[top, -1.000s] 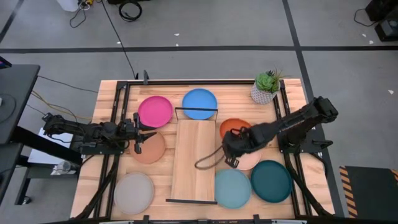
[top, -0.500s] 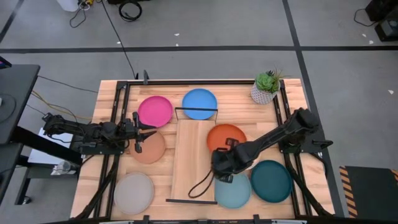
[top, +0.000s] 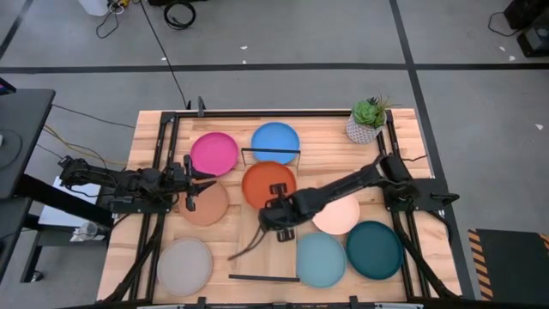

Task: Place and stack plates onto a shelf
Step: Put the orange plate on the shelf, then put the white plate on the shelf, then stack the light blue plate on top of the white plate on the shelf

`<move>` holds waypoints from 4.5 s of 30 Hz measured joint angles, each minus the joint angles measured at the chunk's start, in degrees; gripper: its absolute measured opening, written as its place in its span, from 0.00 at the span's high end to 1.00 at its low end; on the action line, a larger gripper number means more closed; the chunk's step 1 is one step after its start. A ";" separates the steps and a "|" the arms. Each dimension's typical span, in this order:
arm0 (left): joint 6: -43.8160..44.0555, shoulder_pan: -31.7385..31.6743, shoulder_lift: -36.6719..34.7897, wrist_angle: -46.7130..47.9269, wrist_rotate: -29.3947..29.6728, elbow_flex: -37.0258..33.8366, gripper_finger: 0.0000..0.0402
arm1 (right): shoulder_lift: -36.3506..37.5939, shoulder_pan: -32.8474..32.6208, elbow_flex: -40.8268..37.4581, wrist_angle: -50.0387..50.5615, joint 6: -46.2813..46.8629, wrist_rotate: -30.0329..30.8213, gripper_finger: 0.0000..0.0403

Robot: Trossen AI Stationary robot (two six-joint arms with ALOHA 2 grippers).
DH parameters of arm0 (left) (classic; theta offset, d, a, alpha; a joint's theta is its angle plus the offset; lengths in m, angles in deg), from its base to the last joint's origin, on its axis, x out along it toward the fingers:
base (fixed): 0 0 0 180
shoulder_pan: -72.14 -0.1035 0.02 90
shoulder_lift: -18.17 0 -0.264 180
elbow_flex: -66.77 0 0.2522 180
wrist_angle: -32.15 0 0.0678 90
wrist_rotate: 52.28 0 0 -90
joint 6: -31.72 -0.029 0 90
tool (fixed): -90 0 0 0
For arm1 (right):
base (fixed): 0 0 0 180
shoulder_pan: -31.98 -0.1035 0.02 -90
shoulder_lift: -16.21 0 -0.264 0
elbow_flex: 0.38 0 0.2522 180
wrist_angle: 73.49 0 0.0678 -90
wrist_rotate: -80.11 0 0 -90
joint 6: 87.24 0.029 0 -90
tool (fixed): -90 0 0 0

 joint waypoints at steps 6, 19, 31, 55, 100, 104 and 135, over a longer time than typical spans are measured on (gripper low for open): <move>1.52 0.00 0.17 0.58 -0.06 0.02 0.76 | 0.09 2.73 0.00 0.07 0.19 -2.12 0.96; 3.00 0.00 3.43 0.19 0.00 0.02 0.76 | 1.44 1.74 0.00 -0.95 2.55 -1.69 0.78; 2.92 0.00 3.41 0.19 0.02 0.02 0.76 | 6.45 -1.97 0.01 17.92 27.22 -3.61 0.64; -0.07 0.00 3.39 -0.22 0.49 0.00 0.76 | 10.32 -2.20 -25.55 3.22 48.61 -11.76 0.63; -0.03 0.00 3.39 -0.04 0.48 0.00 0.76 | 10.81 -10.91 -0.32 7.66 -11.43 -6.07 0.98; -0.03 0.00 3.38 0.13 0.47 0.02 0.76 | 9.29 -11.82 -2.31 1.84 -20.06 -10.28 0.98; -0.10 0.00 4.50 -0.33 1.55 0.01 0.76 | 3.28 -16.11 -1.41 1.71 -12.81 -7.93 0.82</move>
